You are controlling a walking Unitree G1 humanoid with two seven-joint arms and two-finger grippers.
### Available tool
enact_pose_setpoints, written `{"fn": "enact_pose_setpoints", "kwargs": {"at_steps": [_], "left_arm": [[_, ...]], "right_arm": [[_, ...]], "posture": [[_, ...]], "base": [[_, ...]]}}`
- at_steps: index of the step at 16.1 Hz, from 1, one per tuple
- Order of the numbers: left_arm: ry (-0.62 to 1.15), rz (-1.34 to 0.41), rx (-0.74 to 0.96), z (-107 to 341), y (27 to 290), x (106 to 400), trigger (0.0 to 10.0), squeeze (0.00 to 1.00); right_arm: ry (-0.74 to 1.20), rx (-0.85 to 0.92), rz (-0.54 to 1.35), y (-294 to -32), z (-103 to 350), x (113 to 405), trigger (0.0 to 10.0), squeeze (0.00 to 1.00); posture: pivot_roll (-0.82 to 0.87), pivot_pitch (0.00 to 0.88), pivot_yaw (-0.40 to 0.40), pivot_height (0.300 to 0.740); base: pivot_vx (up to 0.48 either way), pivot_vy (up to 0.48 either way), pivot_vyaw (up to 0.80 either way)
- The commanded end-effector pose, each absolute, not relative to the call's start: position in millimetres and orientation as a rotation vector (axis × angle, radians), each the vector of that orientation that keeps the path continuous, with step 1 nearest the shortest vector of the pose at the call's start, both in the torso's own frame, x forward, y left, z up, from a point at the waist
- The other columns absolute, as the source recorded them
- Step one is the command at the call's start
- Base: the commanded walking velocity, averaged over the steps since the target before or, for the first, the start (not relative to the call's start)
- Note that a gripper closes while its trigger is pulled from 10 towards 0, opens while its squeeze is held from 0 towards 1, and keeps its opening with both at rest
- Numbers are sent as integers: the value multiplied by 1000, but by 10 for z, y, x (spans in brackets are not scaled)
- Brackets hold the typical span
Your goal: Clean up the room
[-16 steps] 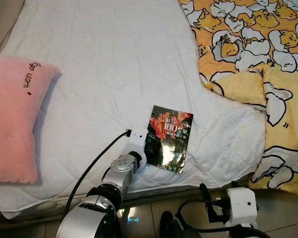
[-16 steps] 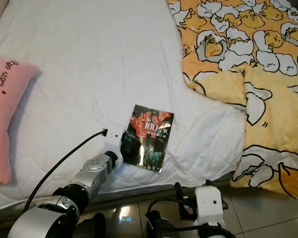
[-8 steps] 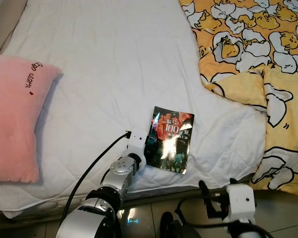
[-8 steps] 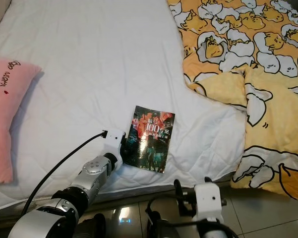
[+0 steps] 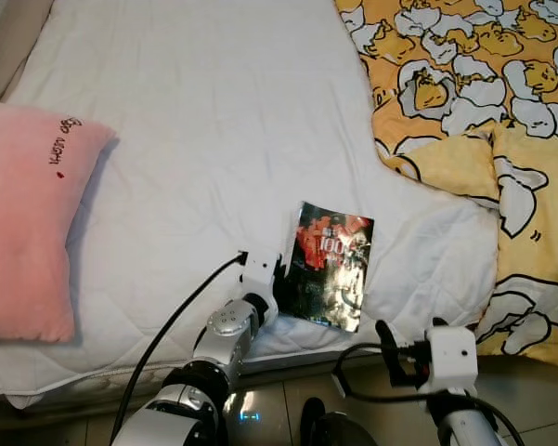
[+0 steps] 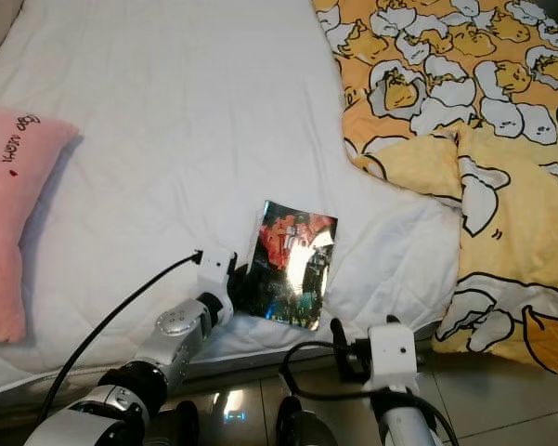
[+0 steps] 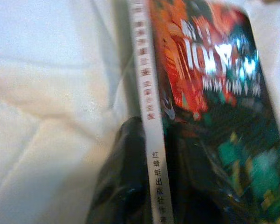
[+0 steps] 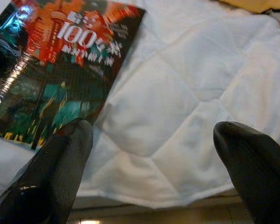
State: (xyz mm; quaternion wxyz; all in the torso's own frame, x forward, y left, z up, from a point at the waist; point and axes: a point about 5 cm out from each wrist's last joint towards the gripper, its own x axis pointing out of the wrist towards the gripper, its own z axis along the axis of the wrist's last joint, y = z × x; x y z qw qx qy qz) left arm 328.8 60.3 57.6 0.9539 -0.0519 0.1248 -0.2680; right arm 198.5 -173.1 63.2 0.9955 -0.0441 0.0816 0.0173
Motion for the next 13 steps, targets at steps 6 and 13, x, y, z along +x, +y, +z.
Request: {"fn": "enact_pose_setpoints", "kwargs": {"at_steps": [6,13], "left_arm": [[30,-513,-192,1050,811,3347,0,0],[-94,-182,-110,1190,1231,3272,10000,0]], "right_arm": [[114,-21,-8,-1803,663,2432,10000,0],[56,42,18,-1797,757,2798,10000,0]], "posture": [[155,14,-1,740],[211,0,-46,740]], "base": [[0,0,0],[0,0,0]]}}
